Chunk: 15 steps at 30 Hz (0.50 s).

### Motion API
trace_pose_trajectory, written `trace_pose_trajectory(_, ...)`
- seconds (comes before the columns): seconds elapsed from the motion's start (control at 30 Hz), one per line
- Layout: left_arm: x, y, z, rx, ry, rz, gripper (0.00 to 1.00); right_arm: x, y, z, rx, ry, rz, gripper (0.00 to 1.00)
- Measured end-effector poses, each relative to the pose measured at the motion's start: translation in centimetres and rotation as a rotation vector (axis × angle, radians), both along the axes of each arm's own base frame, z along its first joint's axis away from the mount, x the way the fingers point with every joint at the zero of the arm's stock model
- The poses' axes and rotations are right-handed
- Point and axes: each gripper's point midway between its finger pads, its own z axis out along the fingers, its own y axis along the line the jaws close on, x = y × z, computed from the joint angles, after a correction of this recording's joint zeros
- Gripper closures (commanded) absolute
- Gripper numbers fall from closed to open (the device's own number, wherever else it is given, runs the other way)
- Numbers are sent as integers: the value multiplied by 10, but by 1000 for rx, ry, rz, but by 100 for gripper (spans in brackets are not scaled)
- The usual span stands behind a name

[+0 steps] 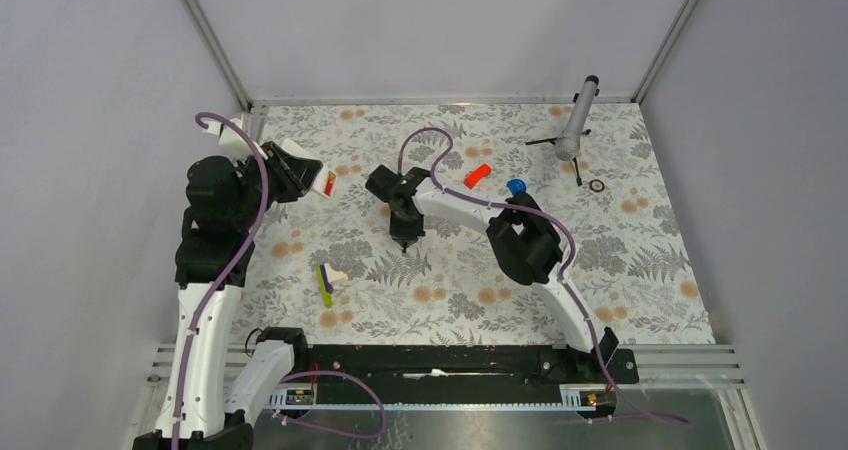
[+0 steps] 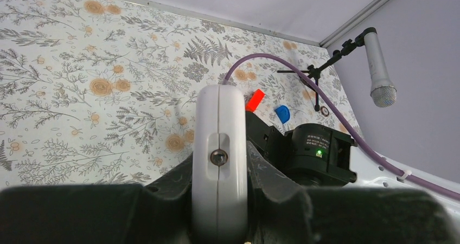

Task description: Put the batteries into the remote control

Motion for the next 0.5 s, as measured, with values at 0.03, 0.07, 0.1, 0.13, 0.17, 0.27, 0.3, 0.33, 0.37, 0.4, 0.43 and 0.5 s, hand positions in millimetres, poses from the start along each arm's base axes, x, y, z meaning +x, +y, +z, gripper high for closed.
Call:
trace_pose_trajectory(0.03, 0, 0, 0, -1, 0, 0, 100, 0, 0, 0, -4, -8, 1, 96)
trace_pose_trajectory(0.07, 0, 0, 0, -3, 3, 0, 100, 1, -1, 1, -10, -19, 0, 96)
trace_pose_trajectory(0.1, 0, 0, 0, -7, 4, 0, 100, 2, -3, 2, -20, -32, -1, 96)
trace_pose_trajectory(0.13, 1, -1, 0, -13, 4, -2, 100, 3, -6, 2, -31, -45, -4, 96)
trace_pose_trajectory(0.17, 1, -2, 0, -21, 3, -5, 100, 4, -11, 3, -42, -57, -6, 95)
trace_pose_trajectory(0.27, 4, -8, -7, -66, 19, -22, 100, 2, -33, 11, -80, -89, -21, 95)
trace_pose_trajectory(0.3, 6, -10, -13, -89, 34, -30, 100, 0, -42, 16, -83, -98, -29, 95)
trace_pose_trajectory(0.33, 8, -12, -19, -108, 50, -35, 100, -2, -54, 26, -84, -114, -40, 95)
trace_pose_trajectory(0.37, 11, -16, -25, -134, 66, -44, 100, 0, -62, 33, -82, -124, -54, 94)
trace_pose_trajectory(0.4, 13, -19, -32, -160, 81, -51, 100, 3, -69, 43, -70, -144, -67, 94)
trace_pose_trajectory(0.43, 14, -22, -38, -182, 97, -58, 100, 5, -77, 56, -53, -168, -83, 94)
trace_pose_trajectory(0.5, 18, -30, -51, -232, 131, -73, 100, 12, -90, 86, -6, -221, -113, 93)
